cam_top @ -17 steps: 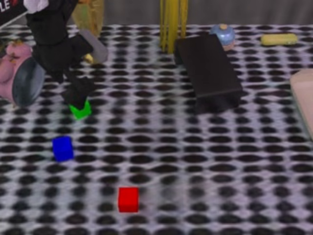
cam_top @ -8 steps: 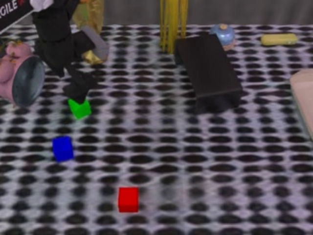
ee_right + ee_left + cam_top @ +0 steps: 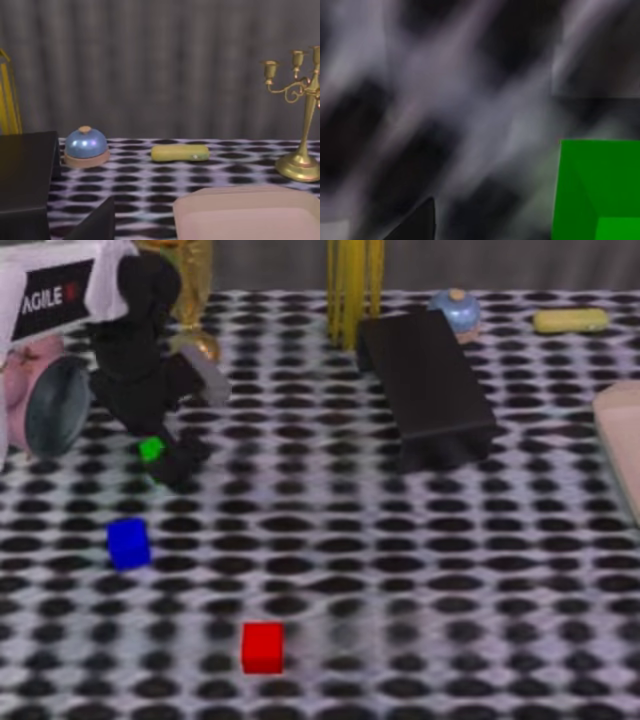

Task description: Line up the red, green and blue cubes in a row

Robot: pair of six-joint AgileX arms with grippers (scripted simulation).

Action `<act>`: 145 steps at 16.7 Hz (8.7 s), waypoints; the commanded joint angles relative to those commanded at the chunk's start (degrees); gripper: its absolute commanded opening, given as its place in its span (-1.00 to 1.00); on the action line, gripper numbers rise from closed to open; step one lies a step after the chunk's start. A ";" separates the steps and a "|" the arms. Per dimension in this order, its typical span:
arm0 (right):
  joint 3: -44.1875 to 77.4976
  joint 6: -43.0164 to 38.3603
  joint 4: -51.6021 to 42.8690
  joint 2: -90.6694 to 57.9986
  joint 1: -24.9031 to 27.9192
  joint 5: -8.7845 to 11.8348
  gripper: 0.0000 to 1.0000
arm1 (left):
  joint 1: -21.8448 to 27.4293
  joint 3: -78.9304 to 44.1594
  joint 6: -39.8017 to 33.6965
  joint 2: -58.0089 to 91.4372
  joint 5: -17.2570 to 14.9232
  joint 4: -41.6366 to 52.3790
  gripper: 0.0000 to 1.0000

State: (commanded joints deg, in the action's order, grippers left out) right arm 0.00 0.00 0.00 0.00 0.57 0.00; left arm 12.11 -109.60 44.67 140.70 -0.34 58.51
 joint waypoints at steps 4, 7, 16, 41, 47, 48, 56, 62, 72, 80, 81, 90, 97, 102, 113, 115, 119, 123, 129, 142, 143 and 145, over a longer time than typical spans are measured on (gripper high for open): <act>0.00 0.00 0.00 0.00 0.00 0.00 1.00 | -0.02 1.19 0.06 0.66 -0.01 -1.47 1.00; 0.00 0.00 0.00 0.00 0.00 0.00 1.00 | -0.02 1.19 0.06 0.66 -0.01 -1.47 0.70; 0.00 0.00 0.00 0.00 0.00 0.00 1.00 | -0.02 1.19 0.06 0.66 -0.01 -1.47 -0.66; 0.00 0.00 0.00 0.00 0.00 0.00 1.00 | -0.50 -7.88 -0.29 -4.14 -0.39 12.03 -1.00; 0.00 0.00 0.00 0.00 0.00 0.00 1.00 | 12.75 3.20 -1.78 -12.07 -0.03 8.85 -1.00; 0.00 0.00 0.00 0.00 0.00 0.00 1.00 | 16.91 6.39 -2.23 -14.12 0.00 8.06 -1.00; 0.00 0.00 0.00 0.00 0.00 0.00 1.00 | 38.78 25.00 -5.28 -27.76 0.21 2.41 -1.00; 0.00 0.00 0.00 0.00 0.00 0.00 1.00 | 38.75 25.68 -5.19 -27.24 0.22 1.53 -1.00; 0.00 0.00 0.00 0.00 0.00 0.00 1.00 | 39.01 32.97 -5.32 -21.70 0.18 -11.68 -1.00; 0.00 0.00 0.00 0.00 0.00 0.00 1.00 | 39.01 32.97 -5.32 -21.70 0.18 -11.68 0.06; 0.00 0.00 0.00 0.00 0.00 0.00 1.00 | 39.01 32.97 -5.32 -21.70 0.18 -11.68 0.21; 0.00 0.00 0.00 0.00 0.00 0.00 1.00 | 39.01 32.97 -5.32 -21.70 0.18 -11.68 1.00; 0.00 0.00 0.00 0.00 0.00 0.00 1.00 | 38.95 32.28 -5.24 -22.01 0.25 -10.68 1.00; 0.00 0.00 0.00 0.00 0.00 0.00 1.00 | 38.31 26.69 -5.28 -25.71 0.25 -0.68 1.00; 0.00 0.00 0.00 0.00 0.00 0.00 1.00 | 31.90 25.92 -0.78 -27.72 0.40 1.60 1.00; 0.00 0.00 0.00 0.00 0.00 0.00 1.00 | 25.36 27.16 3.13 -27.96 0.41 1.05 1.00; 0.00 0.00 0.00 0.00 0.00 0.00 1.00 | 9.92 30.08 11.74 -28.57 0.30 -0.22 1.00; 0.00 0.00 0.00 0.00 0.00 0.00 1.00 | 0.99 31.79 17.89 -29.56 0.28 -1.66 1.00; 0.00 0.00 0.00 0.00 0.00 0.00 1.00 | 0.34 31.87 18.52 -29.37 0.29 -1.94 1.00; 0.00 0.00 0.00 0.00 0.00 0.00 1.00 | 0.07 40.95 18.83 -20.25 0.21 -20.32 1.00; 0.00 0.00 0.00 0.00 0.00 0.00 1.00 | 0.07 40.95 18.83 -20.25 0.21 -20.32 1.00; 0.00 0.00 0.00 0.00 0.00 0.00 1.00 | 0.07 40.95 18.83 -20.25 0.21 -20.32 0.70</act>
State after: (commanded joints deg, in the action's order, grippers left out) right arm 0.00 0.00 0.00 0.00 0.57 0.00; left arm 12.18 -68.65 63.50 120.45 -0.13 38.20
